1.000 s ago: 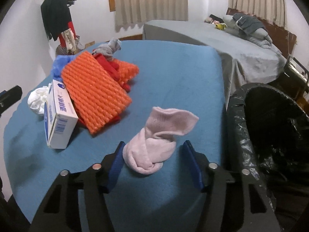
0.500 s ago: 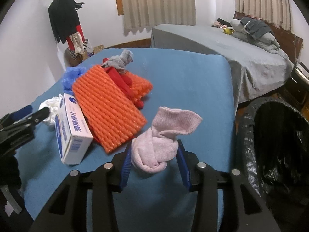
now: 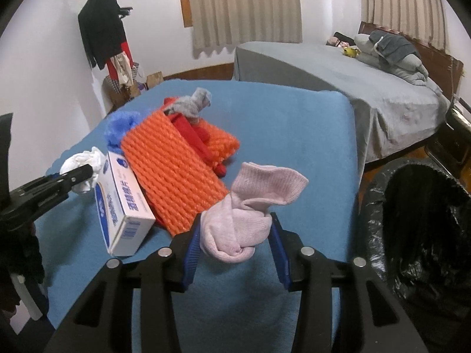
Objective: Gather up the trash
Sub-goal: 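Carry both items over the bin and open both grippers to drop them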
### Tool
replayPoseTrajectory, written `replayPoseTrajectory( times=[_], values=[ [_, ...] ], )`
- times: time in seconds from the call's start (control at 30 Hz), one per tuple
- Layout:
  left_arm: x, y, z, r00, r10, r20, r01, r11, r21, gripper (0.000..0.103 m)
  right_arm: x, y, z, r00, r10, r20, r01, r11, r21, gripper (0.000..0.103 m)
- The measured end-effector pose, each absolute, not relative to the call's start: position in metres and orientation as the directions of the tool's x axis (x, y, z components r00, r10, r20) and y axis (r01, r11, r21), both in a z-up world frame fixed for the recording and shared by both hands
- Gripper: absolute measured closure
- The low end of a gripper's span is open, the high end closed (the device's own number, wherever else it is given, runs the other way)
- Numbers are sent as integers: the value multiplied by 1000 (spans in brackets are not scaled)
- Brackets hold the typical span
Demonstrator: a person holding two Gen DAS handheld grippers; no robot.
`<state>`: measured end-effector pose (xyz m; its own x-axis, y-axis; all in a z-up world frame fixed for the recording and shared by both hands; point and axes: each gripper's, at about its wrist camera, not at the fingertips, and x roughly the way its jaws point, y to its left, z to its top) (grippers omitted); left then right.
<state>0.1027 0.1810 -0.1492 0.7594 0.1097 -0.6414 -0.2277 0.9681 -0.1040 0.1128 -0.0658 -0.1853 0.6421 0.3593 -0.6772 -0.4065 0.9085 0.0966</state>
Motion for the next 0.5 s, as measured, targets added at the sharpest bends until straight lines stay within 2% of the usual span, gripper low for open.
replayPoseTrajectory(
  times=[0.2,0.5],
  values=[
    [93,156,-111,809,91,-580,-182,978,-100,81,108,-88,-163,681,363,-635,-386,916,109,60],
    [109,67,-77,844,-99,-528,42,992,-120,81,103,-157,-149,751,256,-609,-254,963,92,60]
  ],
)
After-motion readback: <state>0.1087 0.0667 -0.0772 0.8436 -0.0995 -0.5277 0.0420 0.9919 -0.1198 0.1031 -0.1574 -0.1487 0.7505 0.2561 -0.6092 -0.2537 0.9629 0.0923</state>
